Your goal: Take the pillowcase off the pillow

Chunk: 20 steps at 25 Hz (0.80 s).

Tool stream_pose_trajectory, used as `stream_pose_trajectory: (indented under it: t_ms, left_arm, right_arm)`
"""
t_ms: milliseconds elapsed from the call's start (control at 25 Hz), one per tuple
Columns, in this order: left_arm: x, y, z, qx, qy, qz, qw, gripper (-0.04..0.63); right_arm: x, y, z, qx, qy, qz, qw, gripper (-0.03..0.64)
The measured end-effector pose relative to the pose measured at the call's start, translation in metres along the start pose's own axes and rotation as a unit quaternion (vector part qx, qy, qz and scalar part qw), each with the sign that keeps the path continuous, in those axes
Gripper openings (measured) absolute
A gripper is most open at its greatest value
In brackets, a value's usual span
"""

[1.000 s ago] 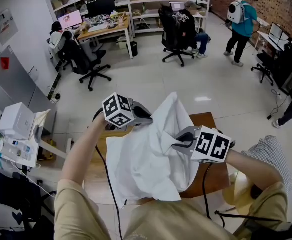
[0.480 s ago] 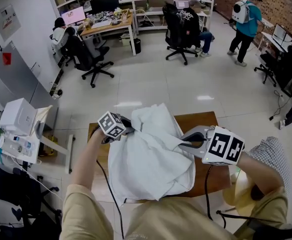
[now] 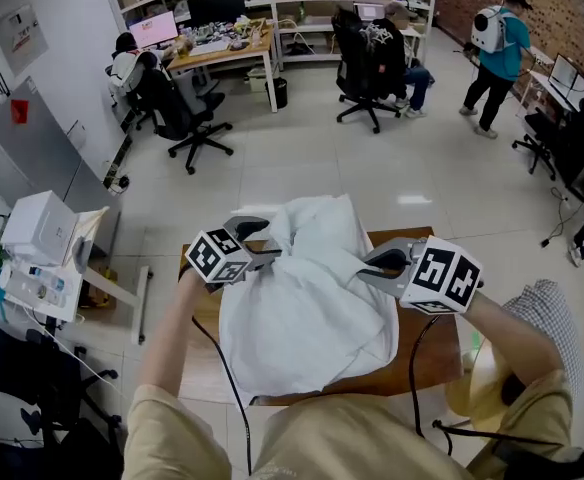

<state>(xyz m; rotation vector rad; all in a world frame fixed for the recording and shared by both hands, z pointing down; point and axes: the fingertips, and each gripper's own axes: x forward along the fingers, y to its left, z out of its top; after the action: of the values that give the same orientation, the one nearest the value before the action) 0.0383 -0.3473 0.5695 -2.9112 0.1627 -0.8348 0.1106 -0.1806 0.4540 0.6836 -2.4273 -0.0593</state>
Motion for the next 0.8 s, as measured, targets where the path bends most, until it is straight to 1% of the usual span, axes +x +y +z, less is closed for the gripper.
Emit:
stream_pose_trajectory:
  t_ms: [40,80,120,160,200,240,280,320,400,480,560,640,800]
  left_arm:
    - [-0.017,-0.020,0.032,0.025,-0.032,-0.003,0.9992,0.317]
    - [-0.034,-0.043,0.062,0.047,-0.064,-0.011,0.9968,0.332]
    - [-0.051,-0.068,0.087,0.061,-0.094,-0.025,0.9933,0.352]
    - [-0.066,-0.094,0.107,0.066,-0.122,-0.046,0.9893,0.370]
    - [-0.077,-0.121,0.122,0.066,-0.145,-0.068,0.9849,0.370]
    - [-0.083,-0.144,0.133,0.067,-0.161,-0.086,0.9809,0.370]
    - [-0.084,-0.163,0.140,0.070,-0.168,-0.093,0.9788,0.370]
    - [-0.081,-0.176,0.143,0.077,-0.166,-0.091,0.9789,0.370]
    - [-0.071,-0.193,0.141,0.090,-0.148,-0.077,0.9819,0.370]
    - [-0.058,-0.207,0.133,0.107,-0.121,-0.070,0.9844,0.368]
    - [-0.044,-0.212,0.123,0.127,-0.087,-0.052,0.9867,0.361]
    - [-0.031,-0.215,0.112,0.138,-0.058,-0.032,0.9882,0.288]
    - [-0.003,-0.218,0.085,0.137,-0.021,-0.007,0.9904,0.184]
  right_arm:
    - [-0.001,-0.009,-0.008,0.012,0.000,-0.012,1.000,0.017]
    - [0.000,-0.020,-0.015,0.025,0.000,-0.023,0.999,0.017]
    - [0.004,-0.029,-0.021,0.037,0.000,-0.031,0.999,0.016]
    - [0.009,-0.037,-0.025,0.047,0.001,-0.036,0.998,0.015]
    - [0.014,-0.043,-0.028,0.054,0.003,-0.040,0.998,0.015]
    - [0.016,-0.048,-0.033,0.059,0.005,-0.042,0.997,0.015]
    - [0.017,-0.051,-0.037,0.062,0.008,-0.044,0.997,0.015]
    - [0.017,-0.053,-0.042,0.065,0.008,-0.045,0.997,0.015]
    - [0.017,-0.055,-0.047,0.071,0.007,-0.044,0.996,0.015]
    - [0.017,-0.058,-0.048,0.074,0.007,-0.044,0.996,0.015]
    - [0.017,-0.060,-0.045,0.075,0.008,-0.043,0.996,0.016]
    - [0.019,-0.058,-0.041,0.076,0.008,-0.041,0.996,0.016]
    - [0.019,-0.058,-0.038,0.075,0.005,-0.037,0.996,0.016]
